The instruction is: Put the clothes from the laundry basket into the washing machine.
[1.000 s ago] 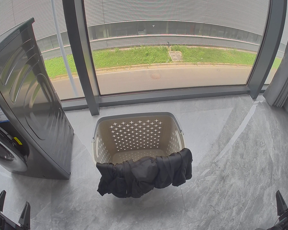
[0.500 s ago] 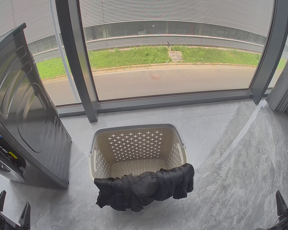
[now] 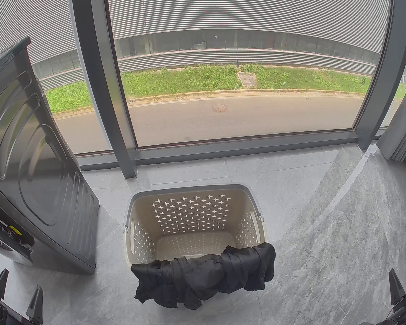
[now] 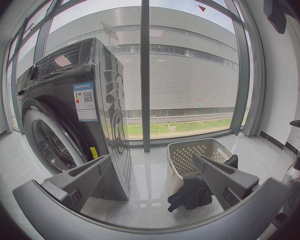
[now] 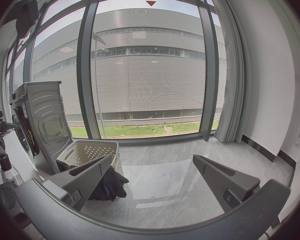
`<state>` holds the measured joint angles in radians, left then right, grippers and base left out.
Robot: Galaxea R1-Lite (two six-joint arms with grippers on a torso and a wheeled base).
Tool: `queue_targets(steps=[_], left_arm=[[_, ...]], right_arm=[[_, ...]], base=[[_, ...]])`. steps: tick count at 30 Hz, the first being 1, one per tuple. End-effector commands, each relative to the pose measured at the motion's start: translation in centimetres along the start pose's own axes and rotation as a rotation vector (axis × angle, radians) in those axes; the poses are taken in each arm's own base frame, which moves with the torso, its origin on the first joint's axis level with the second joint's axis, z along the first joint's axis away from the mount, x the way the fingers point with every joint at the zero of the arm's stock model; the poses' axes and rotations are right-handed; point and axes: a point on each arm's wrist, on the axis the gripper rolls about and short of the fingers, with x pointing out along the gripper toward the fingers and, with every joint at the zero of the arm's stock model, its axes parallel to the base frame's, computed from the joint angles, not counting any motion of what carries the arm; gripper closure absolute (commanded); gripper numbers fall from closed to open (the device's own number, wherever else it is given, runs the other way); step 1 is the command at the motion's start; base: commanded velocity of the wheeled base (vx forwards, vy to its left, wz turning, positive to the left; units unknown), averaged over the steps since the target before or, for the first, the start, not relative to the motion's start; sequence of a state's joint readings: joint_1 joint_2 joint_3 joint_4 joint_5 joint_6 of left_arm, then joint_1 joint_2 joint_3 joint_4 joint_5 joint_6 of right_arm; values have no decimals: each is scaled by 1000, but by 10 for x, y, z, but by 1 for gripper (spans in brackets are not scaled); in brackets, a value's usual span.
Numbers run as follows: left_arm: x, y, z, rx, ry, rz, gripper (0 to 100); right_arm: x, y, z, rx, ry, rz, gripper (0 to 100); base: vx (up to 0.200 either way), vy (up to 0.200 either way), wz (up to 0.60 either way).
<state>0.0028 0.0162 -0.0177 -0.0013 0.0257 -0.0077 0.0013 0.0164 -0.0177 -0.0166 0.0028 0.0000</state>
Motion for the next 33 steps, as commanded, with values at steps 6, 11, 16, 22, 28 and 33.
queue_targets(steps=[6,11,16,22,28,33], left_arm=[[0,0,-5,-5,1,1,0],[0,0,-5,-5,0,1,0],[0,0,-5,-3,1,1,0],[0,0,-5,-3,1,1,0],[0,0,-5,-3,1,1,0],[0,0,-5,-3,1,1,0]], right_arm=[[0,0,-5,0,1,1,0],[0,0,-5,0,1,1,0],[0,0,-5,0,1,1,0],[0,0,-5,0,1,1,0],[0,0,-5,0,1,1,0],[0,0,-5,0,1,1,0]], base=[[67,0,0],[200,0,0],[80,0,0],[0,0,0],[200,0,0],[0,0,0]])
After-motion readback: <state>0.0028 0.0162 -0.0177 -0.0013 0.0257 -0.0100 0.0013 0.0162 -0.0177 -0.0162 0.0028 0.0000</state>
